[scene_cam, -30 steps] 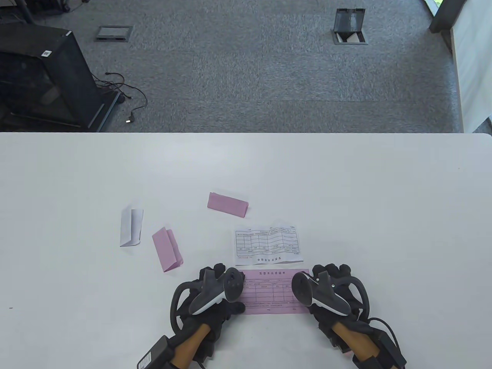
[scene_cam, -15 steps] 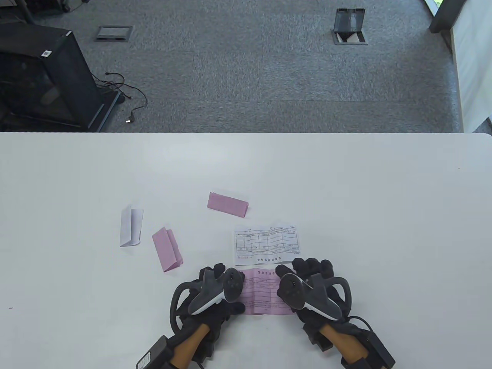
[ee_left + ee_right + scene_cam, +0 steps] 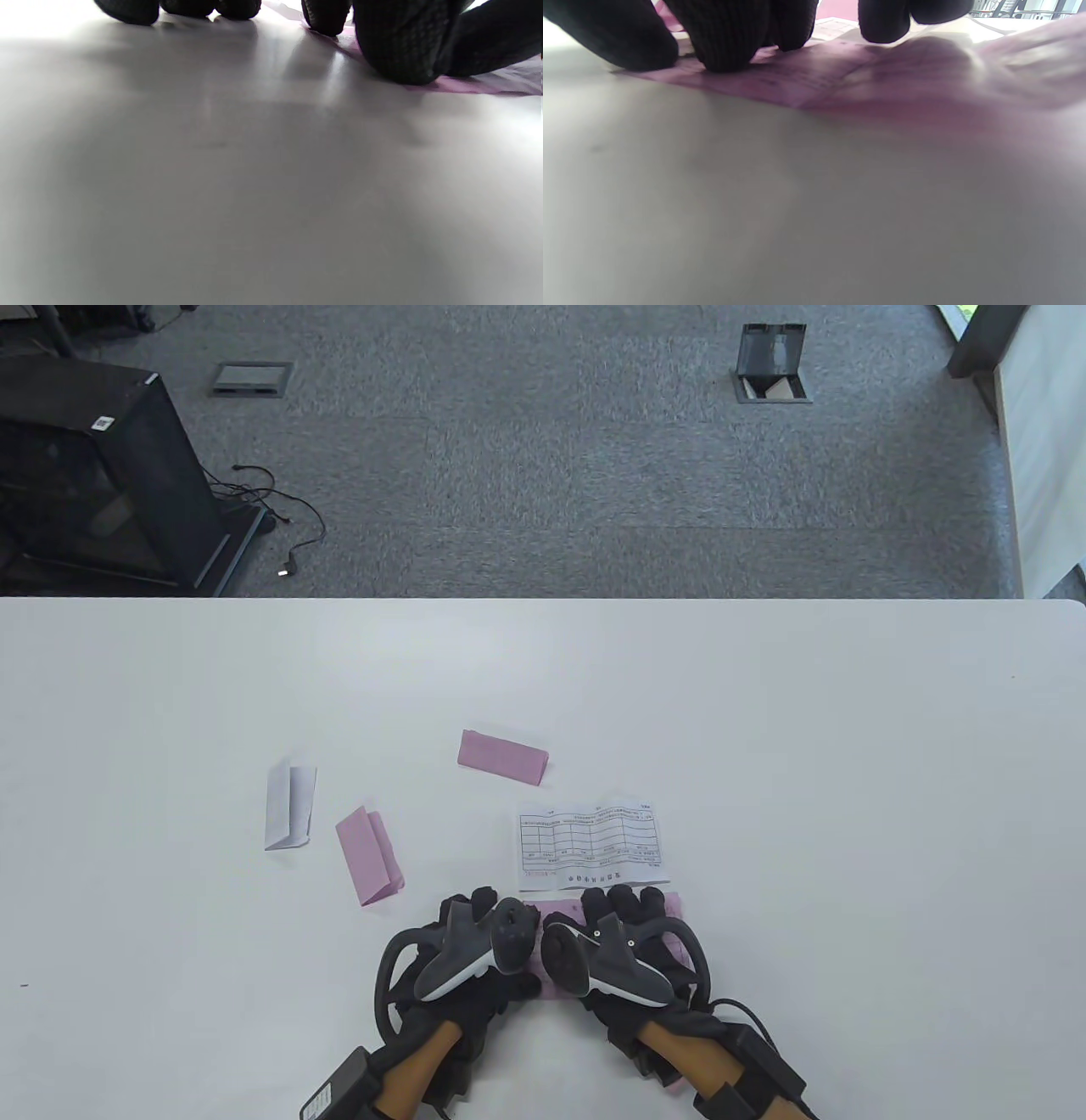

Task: Unfold folded invoices and stack

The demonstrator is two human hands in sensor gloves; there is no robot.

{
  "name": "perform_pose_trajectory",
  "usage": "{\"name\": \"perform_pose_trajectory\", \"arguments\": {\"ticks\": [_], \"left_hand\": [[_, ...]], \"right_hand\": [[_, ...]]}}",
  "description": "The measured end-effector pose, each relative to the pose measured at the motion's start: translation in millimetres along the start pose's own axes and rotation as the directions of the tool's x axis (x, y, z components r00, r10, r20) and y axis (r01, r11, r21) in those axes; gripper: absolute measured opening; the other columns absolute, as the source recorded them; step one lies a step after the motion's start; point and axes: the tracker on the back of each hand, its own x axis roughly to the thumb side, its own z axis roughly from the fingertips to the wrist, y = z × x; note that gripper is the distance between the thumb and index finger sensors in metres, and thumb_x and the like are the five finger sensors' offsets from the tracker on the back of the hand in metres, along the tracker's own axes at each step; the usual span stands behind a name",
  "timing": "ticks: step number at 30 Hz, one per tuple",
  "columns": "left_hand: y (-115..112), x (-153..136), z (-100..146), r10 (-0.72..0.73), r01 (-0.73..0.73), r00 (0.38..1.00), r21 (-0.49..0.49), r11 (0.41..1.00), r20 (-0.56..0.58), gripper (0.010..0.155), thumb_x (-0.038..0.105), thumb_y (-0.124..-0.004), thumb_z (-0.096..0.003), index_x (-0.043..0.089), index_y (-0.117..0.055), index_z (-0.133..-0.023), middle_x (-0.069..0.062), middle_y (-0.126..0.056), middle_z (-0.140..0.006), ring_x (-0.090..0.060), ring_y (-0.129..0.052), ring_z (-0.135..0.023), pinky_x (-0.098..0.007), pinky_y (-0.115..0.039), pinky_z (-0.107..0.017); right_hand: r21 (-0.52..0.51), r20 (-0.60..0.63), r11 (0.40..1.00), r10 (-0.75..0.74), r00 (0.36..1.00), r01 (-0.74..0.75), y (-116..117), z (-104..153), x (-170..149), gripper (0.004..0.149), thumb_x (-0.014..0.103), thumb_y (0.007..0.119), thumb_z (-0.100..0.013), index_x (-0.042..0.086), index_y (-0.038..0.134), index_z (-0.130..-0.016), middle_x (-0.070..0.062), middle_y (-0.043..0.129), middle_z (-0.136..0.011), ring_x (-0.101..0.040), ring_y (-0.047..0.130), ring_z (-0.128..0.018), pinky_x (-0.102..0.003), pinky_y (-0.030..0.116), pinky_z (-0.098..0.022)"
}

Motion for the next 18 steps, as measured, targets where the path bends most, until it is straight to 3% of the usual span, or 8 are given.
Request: {"name": "perform_pose_trajectory", "arguments": {"ticks": [18], "left_hand": [[0,0,0,0.002,-0.002,1.000,-0.007,1.000,-0.002,0.079,0.057,-0.081,-0.0411,0.047,-0.041,-0.109,-0.011,-0.025,-0.122,-0.042,-0.029,-0.109,-0.061,-0.044,-0.075]], "right_hand": [[0.013,-0.184,0.999,-0.030,0.982,0.033,12,29,-91,0.060,0.050,0.071,-0.045,0.038,0.055,-0.101,-0.019,0.052,-0.108,-0.049,0.050,-0.096,-0.075,0.038,-0.067]]}}
